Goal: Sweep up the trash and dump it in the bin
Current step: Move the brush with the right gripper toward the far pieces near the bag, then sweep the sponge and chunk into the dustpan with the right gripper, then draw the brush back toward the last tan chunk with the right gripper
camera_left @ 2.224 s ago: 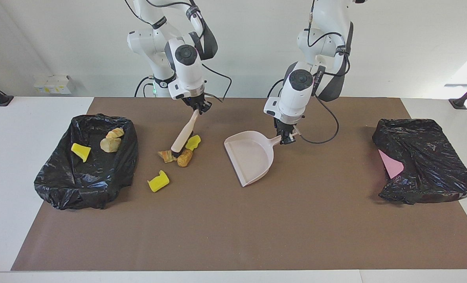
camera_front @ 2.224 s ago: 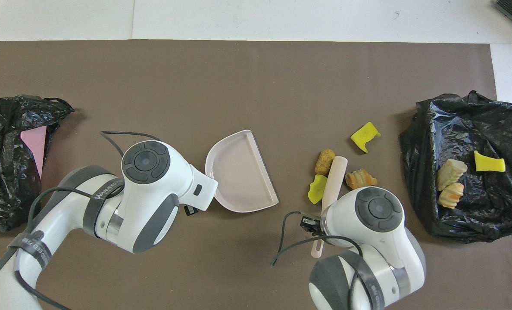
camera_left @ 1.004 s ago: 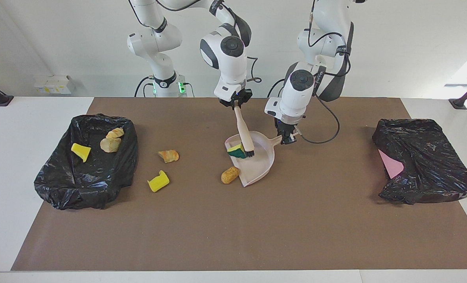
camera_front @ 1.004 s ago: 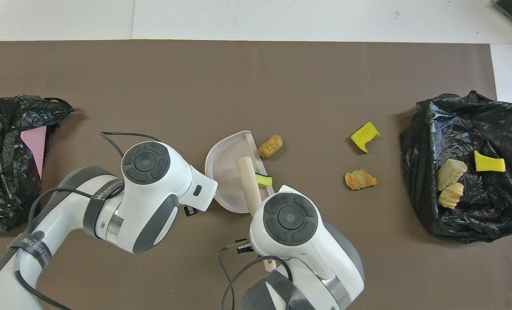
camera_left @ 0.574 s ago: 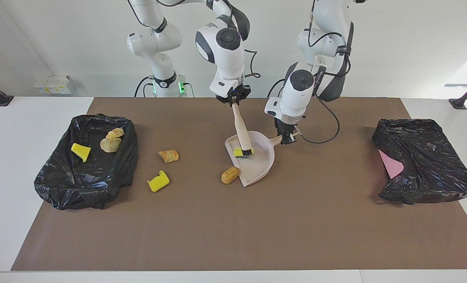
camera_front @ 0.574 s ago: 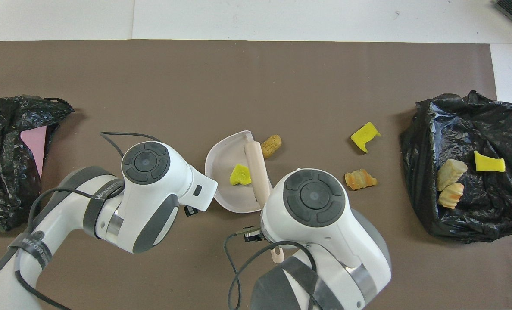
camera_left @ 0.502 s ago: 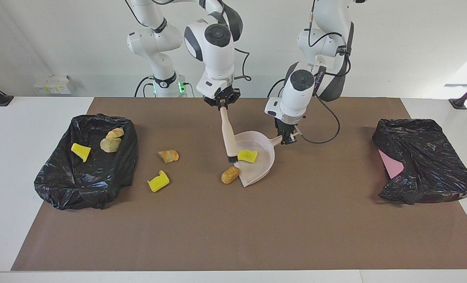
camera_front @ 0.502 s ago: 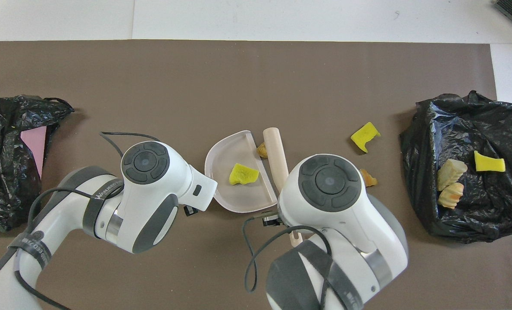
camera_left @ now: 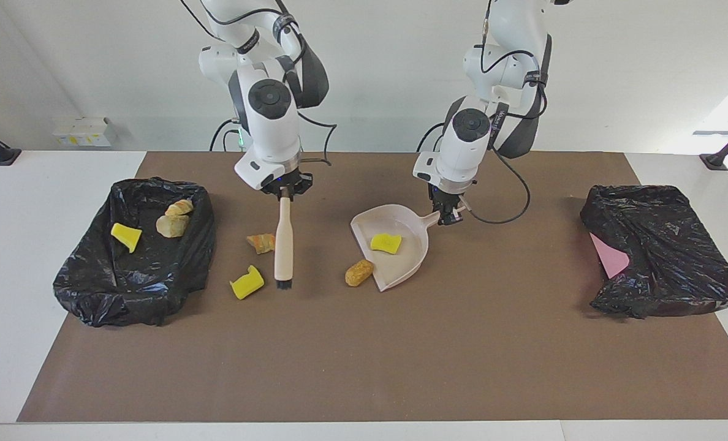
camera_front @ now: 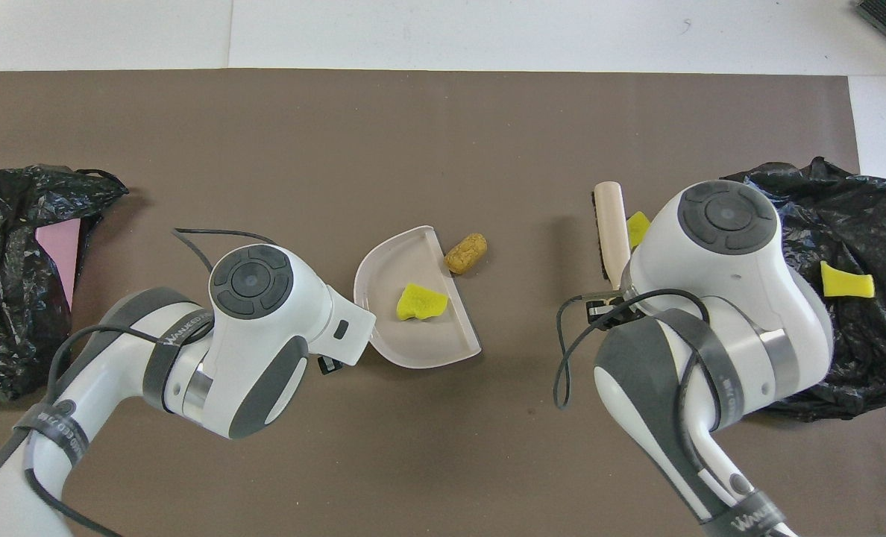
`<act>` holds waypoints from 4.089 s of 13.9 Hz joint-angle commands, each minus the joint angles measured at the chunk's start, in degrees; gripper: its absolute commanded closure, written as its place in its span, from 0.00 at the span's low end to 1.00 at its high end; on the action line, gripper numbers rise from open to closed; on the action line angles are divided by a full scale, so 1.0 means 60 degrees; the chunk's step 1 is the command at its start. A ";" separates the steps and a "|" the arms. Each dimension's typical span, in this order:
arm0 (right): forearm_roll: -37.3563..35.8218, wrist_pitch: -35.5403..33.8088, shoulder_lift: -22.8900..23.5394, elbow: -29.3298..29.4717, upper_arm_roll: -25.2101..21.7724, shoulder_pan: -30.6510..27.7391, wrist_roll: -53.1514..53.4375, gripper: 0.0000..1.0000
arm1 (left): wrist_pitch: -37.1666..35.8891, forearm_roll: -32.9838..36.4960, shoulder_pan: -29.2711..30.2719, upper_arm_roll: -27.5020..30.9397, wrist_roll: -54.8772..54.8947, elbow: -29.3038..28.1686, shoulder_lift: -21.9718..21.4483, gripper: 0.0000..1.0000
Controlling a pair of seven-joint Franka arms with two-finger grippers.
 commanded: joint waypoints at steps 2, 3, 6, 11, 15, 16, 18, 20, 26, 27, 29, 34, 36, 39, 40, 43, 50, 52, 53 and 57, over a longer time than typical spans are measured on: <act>-0.0381 0.0571 -0.0454 -0.1067 0.0153 -0.0837 -0.0061 1.00 | 0.0219 -0.0111 -0.0071 0.0107 0.0023 -0.0356 -0.0348 1.00; -0.0396 0.0775 -0.0454 -0.1258 0.0153 -0.0998 -0.0090 1.00 | 0.0219 -0.0111 -0.0071 0.0107 0.0023 -0.0342 -0.0348 1.00; -0.0760 0.1011 -0.0410 -0.1377 0.0168 -0.1613 -0.0615 1.00 | 0.0234 -0.0126 -0.0071 0.0107 0.0023 -0.0342 -0.0348 1.00; -0.0777 0.1523 0.0248 -0.1391 0.0227 -0.1485 -0.1906 1.00 | 0.0234 -0.0111 -0.0071 0.0107 0.0009 -0.0342 -0.0348 1.00; -0.0601 0.1948 0.0702 -0.1202 0.0241 -0.0490 -0.1936 1.00 | 0.0234 -0.0111 -0.0071 0.0107 0.0009 -0.0342 -0.0348 1.00; -0.0528 0.2152 0.0762 -0.1186 0.0241 -0.0168 -0.1936 1.00 | 0.0234 -0.0126 -0.0071 0.0107 0.0009 -0.0342 -0.0348 1.00; -0.0310 0.2285 0.1126 -0.1128 0.0256 0.0651 -0.1864 1.00 | 0.0234 -0.0111 -0.0071 0.0107 0.0023 -0.0342 -0.0348 1.00; 0.0086 0.2752 0.1391 -0.1113 0.0256 0.1472 -0.1834 1.00 | 0.0248 -0.0111 -0.0085 0.0107 0.0053 -0.0342 -0.0348 1.00; 0.0878 0.2405 0.1202 -0.0763 0.0256 0.3392 -0.1514 1.00 | 0.0248 -0.0111 -0.0085 0.0107 0.0067 -0.0342 -0.0348 1.00; 0.0879 0.2055 0.1202 -0.0529 0.0270 0.3583 -0.1076 1.00 | 0.0234 -0.0126 -0.0085 0.0107 0.0067 -0.0342 -0.0348 1.00; 0.0893 0.1250 0.0998 -0.0060 0.0271 0.3688 -0.0473 1.00 | 0.0234 -0.0111 -0.0085 0.0107 0.0053 -0.0342 -0.0348 1.00; 0.1098 0.0528 0.0206 0.0044 0.0197 0.3395 0.0520 1.00 | 0.0234 -0.0126 -0.0085 0.0107 0.0038 -0.0342 -0.0348 1.00; 0.1069 0.0281 0.0162 0.0015 0.0183 0.3380 0.0891 1.00 | 0.0234 -0.0111 -0.0085 0.0107 0.0053 -0.0342 -0.0348 1.00; 0.0763 -0.0539 0.0045 -0.0160 0.0080 0.3002 0.1648 1.00 | 0.0234 -0.0111 -0.0071 0.0107 0.0067 -0.0342 -0.0348 1.00; 0.0326 -0.0846 0.0015 -0.0248 0.0080 0.2796 0.2102 1.00 | 0.0234 -0.0111 -0.0071 0.0107 0.0140 -0.0342 -0.0348 1.00; -0.1445 -0.2018 -0.0116 -0.0336 0.0080 0.2692 0.3011 1.00 | 0.0248 -0.0111 -0.0071 0.0107 0.0272 -0.0342 -0.0348 1.00; -0.2066 -0.0868 -0.0759 -0.1987 0.0168 0.0878 0.3865 1.00 | 0.0702 -0.0126 -0.0114 0.0092 0.1313 -0.0342 -0.0319 1.00; -0.2037 0.0229 -0.1418 -0.3216 0.0153 0.0540 0.3690 1.00 | 0.0732 -0.0126 -0.0173 0.0092 0.1254 -0.0342 -0.0319 1.00; -0.1949 0.0554 -0.1623 -0.3585 0.0153 0.0350 0.3413 1.00 | 0.0747 -0.0126 -0.0246 0.0092 0.1210 -0.0342 -0.0319 1.00; -0.0676 0.1098 -0.1582 -0.3720 0.0153 0.0113 0.1642 1.00 | 0.0703 -0.0287 -0.0436 0.0092 0.0947 -0.0342 -0.0290 1.00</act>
